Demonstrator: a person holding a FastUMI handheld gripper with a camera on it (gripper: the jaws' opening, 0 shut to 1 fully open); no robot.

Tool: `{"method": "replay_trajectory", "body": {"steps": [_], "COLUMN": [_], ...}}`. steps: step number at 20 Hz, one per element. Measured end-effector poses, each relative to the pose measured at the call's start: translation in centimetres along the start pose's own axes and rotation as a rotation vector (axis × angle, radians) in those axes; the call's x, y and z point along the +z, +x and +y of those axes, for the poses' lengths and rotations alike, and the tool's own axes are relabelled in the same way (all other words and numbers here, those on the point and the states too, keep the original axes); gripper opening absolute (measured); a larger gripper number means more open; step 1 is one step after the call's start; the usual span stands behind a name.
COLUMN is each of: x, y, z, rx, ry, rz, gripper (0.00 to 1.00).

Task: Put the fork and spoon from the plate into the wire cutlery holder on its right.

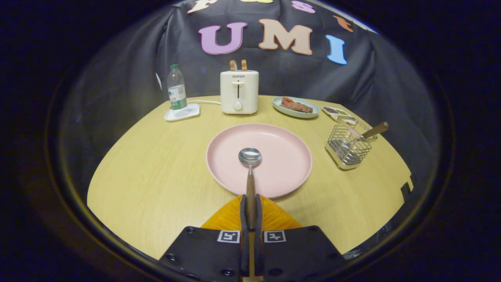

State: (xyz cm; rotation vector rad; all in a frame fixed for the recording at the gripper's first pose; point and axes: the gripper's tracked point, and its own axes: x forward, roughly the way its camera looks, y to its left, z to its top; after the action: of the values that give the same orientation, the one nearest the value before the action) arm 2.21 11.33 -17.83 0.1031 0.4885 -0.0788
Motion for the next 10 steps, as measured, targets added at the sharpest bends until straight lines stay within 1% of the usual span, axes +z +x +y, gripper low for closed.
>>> {"method": "replay_trajectory", "body": {"steps": [2,7,10], "x": [0.3,2.1,3.2], "y": [-0.2,-1.3,-2.0], "z": [0.1,-0.3,-0.9], "rx": [0.002,0.004,-0.014], "ry": [-0.012,-0.008,-0.027], "rz": [0.013,-0.002,0.017], "gripper": [0.08,0.08,0.08]}}
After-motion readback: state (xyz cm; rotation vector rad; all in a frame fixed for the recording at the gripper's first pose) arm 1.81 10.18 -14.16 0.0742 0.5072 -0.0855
